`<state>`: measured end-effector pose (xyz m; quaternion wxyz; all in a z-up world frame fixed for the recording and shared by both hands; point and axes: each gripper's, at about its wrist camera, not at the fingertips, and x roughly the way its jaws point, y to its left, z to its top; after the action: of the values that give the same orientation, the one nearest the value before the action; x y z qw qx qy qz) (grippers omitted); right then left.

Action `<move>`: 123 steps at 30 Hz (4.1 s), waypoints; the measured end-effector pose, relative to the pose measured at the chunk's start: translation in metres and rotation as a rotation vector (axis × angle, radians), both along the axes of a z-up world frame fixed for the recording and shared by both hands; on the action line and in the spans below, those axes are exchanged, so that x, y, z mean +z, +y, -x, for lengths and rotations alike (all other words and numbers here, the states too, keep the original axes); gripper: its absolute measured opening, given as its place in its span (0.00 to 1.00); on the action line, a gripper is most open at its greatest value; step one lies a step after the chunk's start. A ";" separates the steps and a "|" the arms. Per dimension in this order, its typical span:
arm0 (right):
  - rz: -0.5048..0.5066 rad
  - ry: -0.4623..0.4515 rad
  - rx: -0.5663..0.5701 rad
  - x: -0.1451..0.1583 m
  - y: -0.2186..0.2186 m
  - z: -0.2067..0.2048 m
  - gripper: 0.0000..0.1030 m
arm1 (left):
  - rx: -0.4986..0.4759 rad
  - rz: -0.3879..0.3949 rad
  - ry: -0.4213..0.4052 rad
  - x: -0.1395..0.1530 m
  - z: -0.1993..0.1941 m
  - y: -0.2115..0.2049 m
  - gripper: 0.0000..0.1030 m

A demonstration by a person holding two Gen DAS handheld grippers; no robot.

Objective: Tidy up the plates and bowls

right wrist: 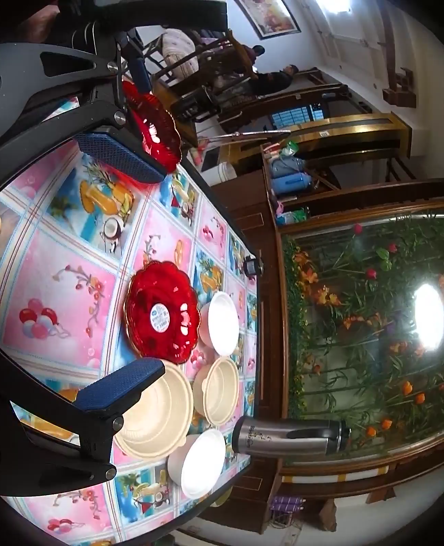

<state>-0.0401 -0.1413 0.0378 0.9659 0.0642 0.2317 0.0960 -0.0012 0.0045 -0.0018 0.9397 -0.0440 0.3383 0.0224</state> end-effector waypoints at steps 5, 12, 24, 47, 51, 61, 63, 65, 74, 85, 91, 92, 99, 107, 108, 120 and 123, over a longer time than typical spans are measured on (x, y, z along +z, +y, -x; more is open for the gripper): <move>-0.025 0.016 0.058 -0.001 0.015 -0.007 1.00 | 0.049 -0.017 0.007 -0.002 0.008 0.018 1.00; -0.042 0.072 0.159 -0.004 0.057 -0.030 1.00 | 0.181 -0.074 0.000 -0.002 0.013 0.066 1.00; -0.044 0.144 0.237 -0.013 0.111 -0.058 1.00 | 0.313 -0.106 -0.045 0.009 0.020 0.123 1.00; -0.132 0.389 0.292 -0.059 0.144 -0.118 0.96 | 0.313 0.222 0.198 -0.020 -0.016 0.197 1.00; -0.172 0.416 0.291 -0.066 0.143 -0.127 0.93 | 0.306 0.273 0.232 -0.017 -0.028 0.208 0.99; -0.224 0.496 0.311 -0.083 0.148 -0.148 0.88 | 0.305 0.326 0.338 -0.033 -0.048 0.210 0.99; -0.239 0.523 0.319 -0.088 0.148 -0.151 0.86 | 0.291 0.326 0.359 -0.037 -0.051 0.205 0.99; -0.255 0.543 0.318 -0.092 0.147 -0.154 0.86 | 0.281 0.318 0.382 -0.042 -0.052 0.200 0.99; -0.273 0.572 0.324 -0.098 0.149 -0.157 0.76 | 0.291 0.292 0.388 -0.051 -0.046 0.201 0.72; -0.244 0.618 0.348 -0.112 0.164 -0.159 0.29 | 0.273 0.278 0.372 -0.057 -0.049 0.199 0.22; -0.235 0.612 0.302 -0.118 0.160 -0.161 0.07 | 0.234 0.222 0.354 -0.057 -0.050 0.186 0.08; -0.230 0.604 0.301 -0.118 0.161 -0.161 0.07 | 0.226 0.196 0.357 -0.057 -0.051 0.183 0.08; -0.139 0.550 0.278 -0.113 0.163 -0.153 0.06 | 0.186 0.139 0.350 -0.057 -0.049 0.174 0.08; -0.114 0.490 0.252 -0.101 0.139 -0.131 0.06 | 0.125 0.099 0.325 -0.046 -0.036 0.150 0.09; -0.115 0.487 0.249 -0.099 0.136 -0.127 0.06 | 0.116 0.094 0.322 -0.044 -0.034 0.147 0.10; -0.160 0.555 0.280 -0.111 0.120 -0.114 0.11 | 0.134 0.053 0.375 -0.058 -0.026 0.130 0.16; -0.182 0.568 0.300 -0.107 0.116 -0.113 0.13 | 0.141 0.049 0.374 -0.053 -0.019 0.127 0.22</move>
<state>0.0733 -0.0255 -0.0695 0.8282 0.1396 0.4890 0.2356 0.0180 0.1318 -0.0551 0.8552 -0.0854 0.5037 0.0878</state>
